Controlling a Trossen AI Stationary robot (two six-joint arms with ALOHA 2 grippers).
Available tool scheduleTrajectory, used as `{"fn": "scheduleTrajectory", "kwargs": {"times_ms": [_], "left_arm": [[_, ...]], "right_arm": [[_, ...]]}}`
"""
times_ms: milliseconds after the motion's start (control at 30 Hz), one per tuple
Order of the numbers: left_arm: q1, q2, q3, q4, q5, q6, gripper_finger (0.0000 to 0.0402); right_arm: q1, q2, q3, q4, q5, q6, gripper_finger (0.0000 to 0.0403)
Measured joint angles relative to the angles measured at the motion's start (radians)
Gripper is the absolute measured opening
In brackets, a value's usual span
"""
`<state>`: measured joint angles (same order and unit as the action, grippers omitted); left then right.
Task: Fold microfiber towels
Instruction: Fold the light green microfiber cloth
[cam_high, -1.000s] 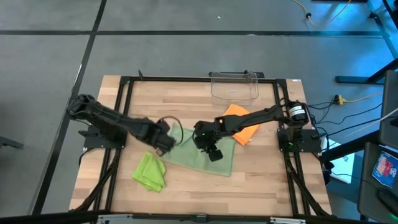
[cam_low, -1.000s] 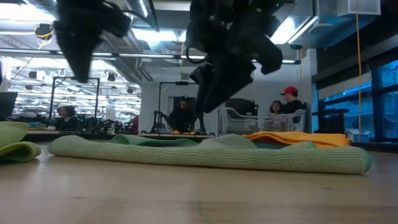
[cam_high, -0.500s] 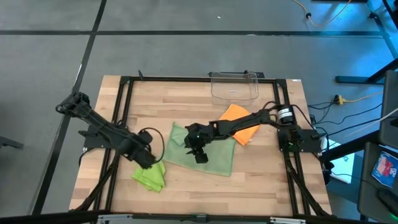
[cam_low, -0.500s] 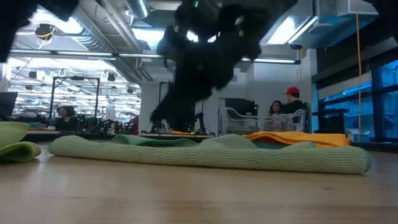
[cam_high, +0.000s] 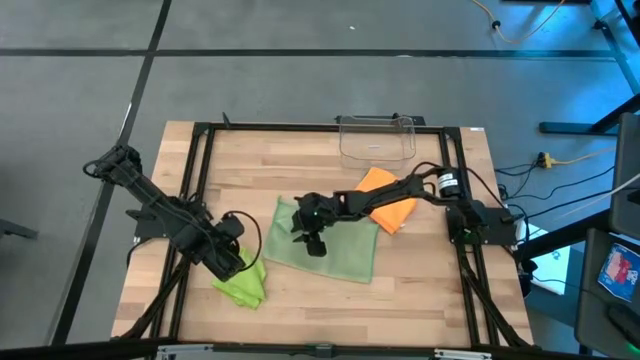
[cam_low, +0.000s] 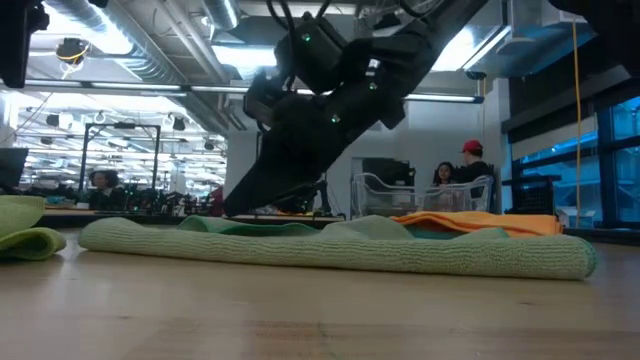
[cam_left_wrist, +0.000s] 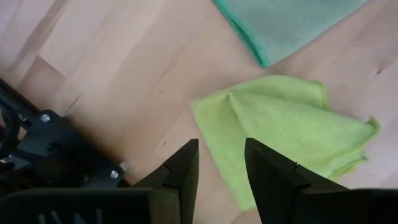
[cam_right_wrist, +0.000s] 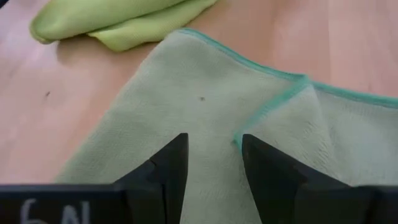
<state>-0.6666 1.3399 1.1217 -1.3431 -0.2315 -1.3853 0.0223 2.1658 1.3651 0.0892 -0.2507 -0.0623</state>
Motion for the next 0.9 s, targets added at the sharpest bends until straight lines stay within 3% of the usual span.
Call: {"fn": "scheduleTrajectory", "kwargs": {"times_ms": [200,500,900], "left_arm": [[0.000,0.000,0.000,-0.002,-0.003,0.000,0.0121],[0.001,0.000,0.000,-0.001,-0.033,0.000,0.0121],[0.001,0.000,0.000,0.001,-0.041,0.000,0.0121]], "right_arm": [[-0.014,0.000,0.000,-0.023,-0.065,0.001,0.0154],[-0.026,0.015,0.001,-0.041,-0.058,-0.027,0.0154],[-0.090,0.052,0.002,0.058,-0.032,0.030,0.0154]]}}
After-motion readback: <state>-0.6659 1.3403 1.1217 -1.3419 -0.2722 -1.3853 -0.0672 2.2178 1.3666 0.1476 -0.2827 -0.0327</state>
